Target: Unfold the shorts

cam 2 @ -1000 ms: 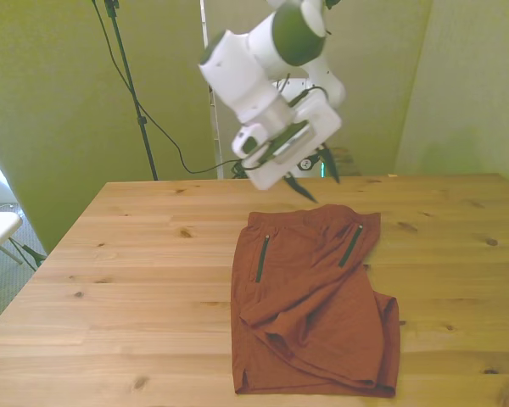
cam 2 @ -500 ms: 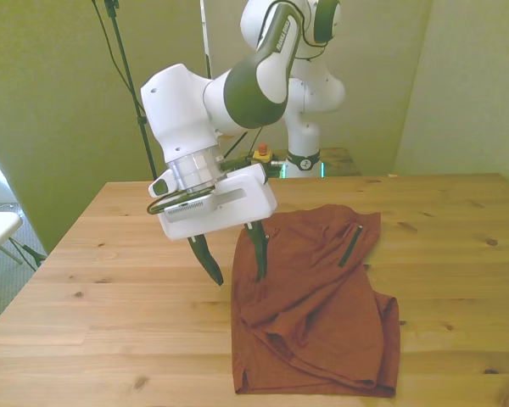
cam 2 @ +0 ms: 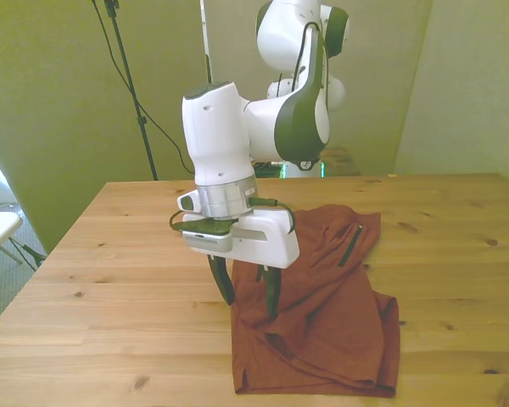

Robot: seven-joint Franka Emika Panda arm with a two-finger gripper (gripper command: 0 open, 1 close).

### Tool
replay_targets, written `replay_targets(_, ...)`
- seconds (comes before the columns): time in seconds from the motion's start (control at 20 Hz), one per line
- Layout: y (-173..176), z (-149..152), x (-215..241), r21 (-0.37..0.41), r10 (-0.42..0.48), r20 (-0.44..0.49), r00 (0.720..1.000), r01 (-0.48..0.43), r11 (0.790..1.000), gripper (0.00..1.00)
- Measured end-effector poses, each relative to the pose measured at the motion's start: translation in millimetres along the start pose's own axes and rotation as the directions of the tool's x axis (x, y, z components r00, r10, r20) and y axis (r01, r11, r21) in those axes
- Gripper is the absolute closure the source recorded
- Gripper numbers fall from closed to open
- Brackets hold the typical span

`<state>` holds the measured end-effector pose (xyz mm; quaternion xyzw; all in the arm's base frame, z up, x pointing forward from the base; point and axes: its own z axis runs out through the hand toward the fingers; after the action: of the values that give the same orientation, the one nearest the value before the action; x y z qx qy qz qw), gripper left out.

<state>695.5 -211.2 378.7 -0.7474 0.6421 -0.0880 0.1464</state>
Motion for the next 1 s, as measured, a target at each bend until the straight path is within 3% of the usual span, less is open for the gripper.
replay_targets(0.2,0,7,-5,-0.015,0.001,0.025,1.0,0.0,1.0,0.0)
replay_targets(0.25,1,8,-5,-0.019,0.001,0.029,1.0,-0.001,1.0,1.0)
replay_targets(1.0,10,21,3,-0.045,0.02,0.044,0.999,-0.018,0.999,1.0)
